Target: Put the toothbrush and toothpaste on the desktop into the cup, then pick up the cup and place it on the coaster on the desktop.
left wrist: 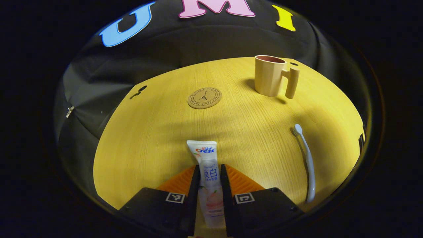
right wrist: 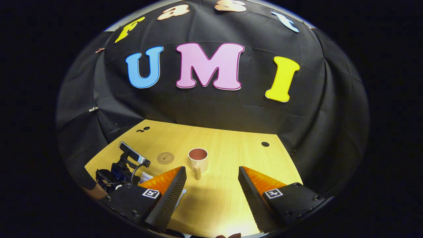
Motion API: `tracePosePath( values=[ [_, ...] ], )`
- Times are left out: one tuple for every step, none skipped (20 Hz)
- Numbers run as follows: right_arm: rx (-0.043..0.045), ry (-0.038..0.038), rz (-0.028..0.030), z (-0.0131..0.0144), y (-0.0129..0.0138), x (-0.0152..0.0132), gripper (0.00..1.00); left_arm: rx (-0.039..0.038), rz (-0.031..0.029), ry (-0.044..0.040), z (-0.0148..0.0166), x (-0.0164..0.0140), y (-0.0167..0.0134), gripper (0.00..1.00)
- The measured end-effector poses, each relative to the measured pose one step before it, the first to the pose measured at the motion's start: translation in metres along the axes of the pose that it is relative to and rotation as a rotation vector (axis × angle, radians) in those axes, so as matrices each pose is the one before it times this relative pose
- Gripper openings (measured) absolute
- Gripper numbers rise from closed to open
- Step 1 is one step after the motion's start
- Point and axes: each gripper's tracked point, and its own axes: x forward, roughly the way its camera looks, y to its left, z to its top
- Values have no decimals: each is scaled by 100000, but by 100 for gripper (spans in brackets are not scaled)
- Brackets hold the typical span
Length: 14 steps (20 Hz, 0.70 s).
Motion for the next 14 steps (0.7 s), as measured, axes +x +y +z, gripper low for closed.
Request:
tracePosePath(
  values=[
    [253,209,-66,-39,72,-77,98,30,-197,249,31,45,-63,40],
    [470,550,-84,-106,114,-88,98,-62,-692,131,-52,20,-37,38],
    [630,671,-183,-228,33,-31,98,-402,-1138,216,22,9,-37,37],
    [990,878,-116,-272,161,16,98,-851,-1327,-69,43,-6,45,39],
    [1293,1032,-46,-218,212,-135,98,-1058,-1460,73,85,-49,-3,34],
    [1355,950,-34,-248,244,-14,98,-940,-1534,-55,-31,53,-14,32],
    [1151,882,-48,-238,61,1,98,-949,-1705,158,55,-47,28,36],
    [836,1130,-144,-222,127,76,98,-1353,-1943,107,-2,-59,-69,29],
    [423,1169,-155,-362,147,8,98,-1660,-2611,121,65,-196,-136,28],
    [56,1320,131,-379,194,76,98,-1580,-2922,-733,163,-335,-143,23],
    [-69,1499,323,-465,338,231,98,-1220,-2999,-1274,439,-568,-237,23],
    [-324,1664,359,-399,347,224,98,-846,-2514,-1613,554,-608,-203,26],
    [-494,1642,406,-545,472,49,98,-794,-2281,-1729,461,-529,-188,26],
    [-627,1781,490,-520,542,184,98,-792,-2231,-1518,561,-661,-182,25]
  ],
)
